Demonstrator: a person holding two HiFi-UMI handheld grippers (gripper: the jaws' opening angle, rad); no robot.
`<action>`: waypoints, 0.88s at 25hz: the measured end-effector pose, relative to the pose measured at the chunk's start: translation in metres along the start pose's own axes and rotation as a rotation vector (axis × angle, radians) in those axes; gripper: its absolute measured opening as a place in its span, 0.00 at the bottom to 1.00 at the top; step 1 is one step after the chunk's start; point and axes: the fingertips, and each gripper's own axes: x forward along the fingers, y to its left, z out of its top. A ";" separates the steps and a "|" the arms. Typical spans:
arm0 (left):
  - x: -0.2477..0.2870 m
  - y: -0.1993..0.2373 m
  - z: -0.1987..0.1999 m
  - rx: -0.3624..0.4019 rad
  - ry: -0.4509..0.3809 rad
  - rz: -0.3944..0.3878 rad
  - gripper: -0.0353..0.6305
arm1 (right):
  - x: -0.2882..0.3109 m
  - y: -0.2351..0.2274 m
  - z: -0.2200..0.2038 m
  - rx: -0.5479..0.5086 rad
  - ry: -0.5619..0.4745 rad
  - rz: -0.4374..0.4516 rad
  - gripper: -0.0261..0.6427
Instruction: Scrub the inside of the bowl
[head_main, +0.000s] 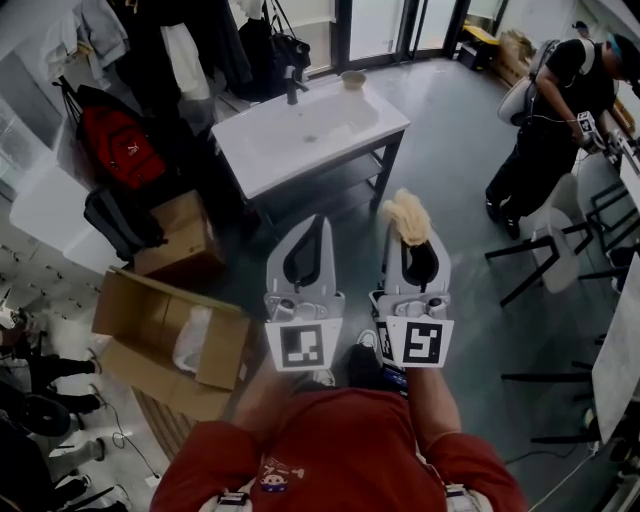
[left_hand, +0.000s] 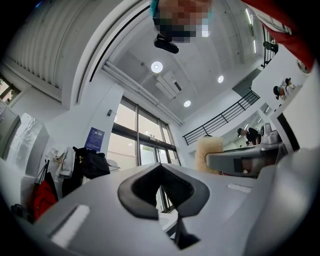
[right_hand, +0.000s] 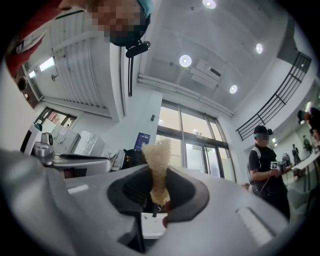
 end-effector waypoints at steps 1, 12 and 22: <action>0.004 -0.004 -0.002 0.003 0.002 -0.005 0.06 | 0.002 -0.004 -0.002 0.001 -0.001 -0.002 0.15; 0.077 -0.024 -0.031 0.017 0.023 0.003 0.06 | 0.050 -0.063 -0.036 0.027 0.005 -0.008 0.15; 0.146 -0.045 -0.052 0.000 0.020 0.016 0.06 | 0.095 -0.119 -0.061 0.046 0.006 -0.007 0.15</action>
